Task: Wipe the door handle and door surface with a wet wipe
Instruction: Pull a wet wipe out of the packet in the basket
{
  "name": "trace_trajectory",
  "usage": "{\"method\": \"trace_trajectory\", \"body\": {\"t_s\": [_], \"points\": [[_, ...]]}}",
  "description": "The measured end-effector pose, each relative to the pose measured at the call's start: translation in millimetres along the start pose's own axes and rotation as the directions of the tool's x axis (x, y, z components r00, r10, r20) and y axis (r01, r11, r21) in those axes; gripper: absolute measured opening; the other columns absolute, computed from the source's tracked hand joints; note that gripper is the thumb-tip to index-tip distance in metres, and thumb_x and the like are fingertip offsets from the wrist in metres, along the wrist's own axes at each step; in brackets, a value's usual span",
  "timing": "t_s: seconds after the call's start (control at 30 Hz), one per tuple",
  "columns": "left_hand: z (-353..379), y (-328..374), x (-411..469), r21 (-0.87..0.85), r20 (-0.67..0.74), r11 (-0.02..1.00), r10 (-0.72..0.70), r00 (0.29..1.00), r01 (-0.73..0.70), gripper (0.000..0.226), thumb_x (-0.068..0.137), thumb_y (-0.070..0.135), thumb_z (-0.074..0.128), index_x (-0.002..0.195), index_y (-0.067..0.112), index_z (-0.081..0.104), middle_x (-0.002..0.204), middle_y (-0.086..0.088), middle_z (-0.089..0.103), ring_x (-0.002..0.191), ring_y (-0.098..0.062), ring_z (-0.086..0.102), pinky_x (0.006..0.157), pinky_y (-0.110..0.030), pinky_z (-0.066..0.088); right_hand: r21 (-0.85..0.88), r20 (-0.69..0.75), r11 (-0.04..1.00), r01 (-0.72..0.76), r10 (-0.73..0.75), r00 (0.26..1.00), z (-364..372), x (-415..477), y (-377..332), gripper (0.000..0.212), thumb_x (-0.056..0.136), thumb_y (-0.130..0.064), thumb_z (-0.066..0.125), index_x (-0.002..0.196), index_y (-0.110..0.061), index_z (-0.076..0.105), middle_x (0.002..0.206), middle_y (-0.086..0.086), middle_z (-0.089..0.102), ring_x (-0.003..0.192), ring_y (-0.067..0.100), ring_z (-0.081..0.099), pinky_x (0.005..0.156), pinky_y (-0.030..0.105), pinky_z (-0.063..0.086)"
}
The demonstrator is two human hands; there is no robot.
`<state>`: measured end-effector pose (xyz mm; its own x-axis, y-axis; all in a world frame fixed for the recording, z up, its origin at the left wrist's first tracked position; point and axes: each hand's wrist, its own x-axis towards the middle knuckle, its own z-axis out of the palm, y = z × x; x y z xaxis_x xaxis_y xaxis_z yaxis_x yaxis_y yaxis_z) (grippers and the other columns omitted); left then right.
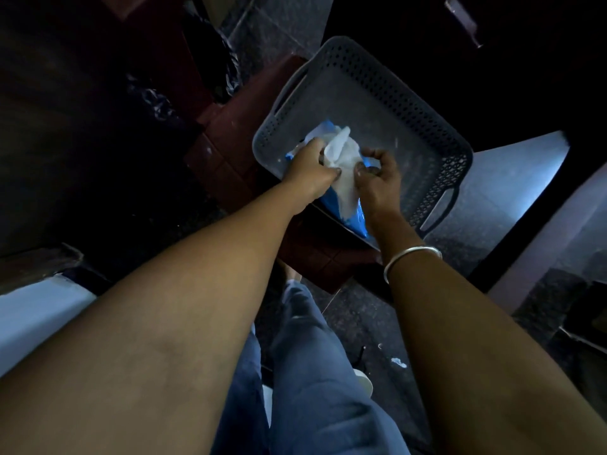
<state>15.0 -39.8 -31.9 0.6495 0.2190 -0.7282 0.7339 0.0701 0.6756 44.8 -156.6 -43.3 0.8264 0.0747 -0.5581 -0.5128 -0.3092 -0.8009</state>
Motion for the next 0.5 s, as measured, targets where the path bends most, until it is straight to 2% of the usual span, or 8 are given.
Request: {"method": "trace_trajectory", "body": {"t_s": [0.1,0.17,0.2,0.23,0.3,0.37,0.43,0.5], "points": [[2,1,2,-0.112,0.008,0.993,-0.038,0.999,0.038,0.021,0.087,-0.001,0.053,0.104,0.010,0.050,0.109,-0.014,0.058,0.100,-0.027,0.059,0.073,-0.041,0.058,-0.148,-0.018,0.988,0.050,-0.054,0.998,-1,4,7,0.017,0.092,-0.011,0.052,0.107,-0.018,0.051,0.073,-0.001,0.059,0.055,-0.002,0.054,0.048,0.016,0.042],[3,0,3,-0.195,0.011,0.979,-0.052,0.999,0.053,0.017,0.087,-0.002,0.052,0.097,0.012,0.051,0.102,-0.012,0.059,0.092,-0.023,0.059,0.066,-0.034,0.058,-0.197,-0.036,0.979,0.045,-0.053,0.998,-1,7,8,0.008,0.092,-0.017,0.054,0.099,-0.020,0.054,0.067,-0.006,0.057,0.053,-0.005,0.053,0.047,0.014,0.041],[3,-1,4,-0.206,0.002,0.977,-0.058,0.998,0.057,0.017,0.087,-0.002,0.051,0.094,0.013,0.051,0.101,-0.012,0.059,0.090,-0.022,0.059,0.064,-0.034,0.058,-0.221,-0.041,0.975,0.031,-0.040,0.998,-2,8,7,0.002,0.091,-0.016,0.055,0.092,-0.018,0.056,0.066,-0.008,0.056,0.054,-0.003,0.052,0.049,0.015,0.041],[3,-2,6,-0.188,-0.011,0.980,-0.065,0.998,0.062,0.016,0.087,-0.002,0.050,0.094,0.012,0.051,0.104,-0.013,0.059,0.092,-0.024,0.060,0.066,-0.036,0.058,-0.232,-0.047,0.973,0.016,-0.027,0.999,-2,10,7,0.006,0.090,-0.013,0.056,0.084,-0.016,0.057,0.064,-0.008,0.055,0.056,0.000,0.051,0.052,0.016,0.041],[3,-4,9,-0.128,-0.051,0.990,-0.073,0.996,0.066,0.015,0.088,-0.001,0.050,0.092,0.013,0.052,0.110,-0.017,0.060,0.098,-0.029,0.060,0.073,-0.044,0.058,-0.204,-0.065,0.979,-0.019,0.006,0.998,-4,12,8,0.018,0.088,-0.008,0.056,0.072,-0.016,0.055,0.065,-0.003,0.055,0.061,0.009,0.050,0.057,0.022,0.042],[3,-4,10,-0.111,-0.095,0.992,-0.072,0.993,0.061,0.019,0.087,0.001,0.051,0.080,0.018,0.052,0.107,-0.016,0.062,0.096,-0.029,0.063,0.072,-0.043,0.059,-0.157,-0.074,0.987,-0.038,0.027,0.997,-5,12,8,0.022,0.088,-0.006,0.054,0.072,-0.021,0.052,0.073,0.006,0.056,0.067,0.017,0.053,0.060,0.030,0.044],[2,-3,12,-0.147,-0.106,0.986,-0.096,0.990,0.080,0.022,0.087,0.000,0.050,0.079,0.020,0.054,0.104,-0.014,0.064,0.094,-0.028,0.064,0.071,-0.041,0.059,-0.129,-0.050,0.990,-0.052,0.046,0.998,-5,12,5,0.021,0.088,-0.004,0.053,0.078,-0.022,0.052,0.075,0.005,0.057,0.061,0.011,0.057,0.054,0.025,0.046],[1,-1,14,-0.230,-0.077,0.964,-0.155,0.985,0.134,0.024,0.087,-0.002,0.043,0.087,0.018,0.057,0.104,-0.013,0.063,0.095,-0.027,0.062,0.072,-0.040,0.059,-0.049,-0.035,0.993,-0.108,0.106,0.994,-4,13,2,0.021,0.087,-0.004,0.051,0.077,-0.022,0.054,0.072,0.001,0.059,0.054,0.004,0.059,0.049,0.020,0.047]]}}
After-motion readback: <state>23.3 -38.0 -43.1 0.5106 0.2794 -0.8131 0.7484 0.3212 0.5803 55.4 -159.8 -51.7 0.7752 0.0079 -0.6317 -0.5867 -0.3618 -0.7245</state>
